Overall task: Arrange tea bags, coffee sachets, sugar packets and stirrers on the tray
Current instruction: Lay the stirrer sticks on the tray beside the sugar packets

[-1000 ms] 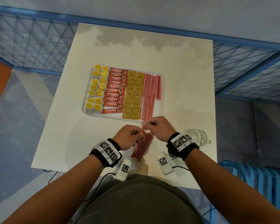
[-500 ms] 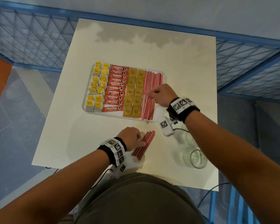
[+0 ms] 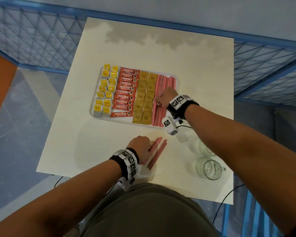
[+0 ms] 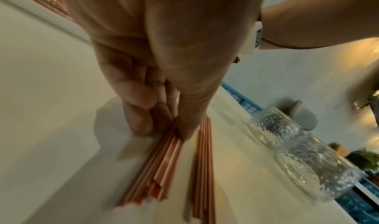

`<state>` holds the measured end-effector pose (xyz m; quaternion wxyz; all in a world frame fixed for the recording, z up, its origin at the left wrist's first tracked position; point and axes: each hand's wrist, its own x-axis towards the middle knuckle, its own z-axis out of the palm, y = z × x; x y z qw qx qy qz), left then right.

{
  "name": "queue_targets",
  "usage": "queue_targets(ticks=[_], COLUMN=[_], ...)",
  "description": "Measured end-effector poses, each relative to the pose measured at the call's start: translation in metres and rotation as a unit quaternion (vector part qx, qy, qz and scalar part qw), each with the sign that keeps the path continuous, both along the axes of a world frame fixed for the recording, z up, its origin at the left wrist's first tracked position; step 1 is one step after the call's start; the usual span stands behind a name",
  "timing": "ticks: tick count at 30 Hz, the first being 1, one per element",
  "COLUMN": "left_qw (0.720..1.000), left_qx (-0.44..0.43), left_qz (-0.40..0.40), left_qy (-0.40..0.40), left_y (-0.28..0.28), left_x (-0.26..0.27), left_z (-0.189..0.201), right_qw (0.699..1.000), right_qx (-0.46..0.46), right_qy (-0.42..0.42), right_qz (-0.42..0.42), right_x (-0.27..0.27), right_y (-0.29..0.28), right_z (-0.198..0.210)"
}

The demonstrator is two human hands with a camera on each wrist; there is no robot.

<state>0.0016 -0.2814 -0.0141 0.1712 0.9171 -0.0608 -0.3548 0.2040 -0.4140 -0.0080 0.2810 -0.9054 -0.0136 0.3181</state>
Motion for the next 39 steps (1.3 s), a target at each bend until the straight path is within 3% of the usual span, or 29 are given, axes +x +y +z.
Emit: queue_targets(ticks=[7, 14, 19, 27, 39], left_qw=[0.999, 0.994, 0.98, 0.927, 0.917], left_qx=[-0.035, -0.075, -0.137, -0.257, -0.289], left_qz=[0.01, 0.082, 0.136, 0.256, 0.265], left_qy=[0.001, 0.023, 0.052, 0.098, 0.07], left_y=[0.007, 0.017, 0.023, 0.026, 0.015], left_x=[-0.002, -0.004, -0.005, -0.001, 0.0], left_z=[-0.001, -0.008, -0.007, 0.005, 0.01], right_qw=[0.999, 0.995, 0.997, 0.994, 0.983], right_qx=[-0.03, -0.066, 0.002, 0.089, 0.175], right_qy=[-0.016, -0.062, -0.059, 0.016, 0.041], right_qz=[-0.021, 0.033, 0.042, 0.056, -0.028], right_x=[0.001, -0.003, -0.028, -0.102, -0.147], right_y=[0.0, -0.008, -0.02, -0.037, -0.045], right_z=[-0.009, -0.004, 0.003, 0.012, 0.018])
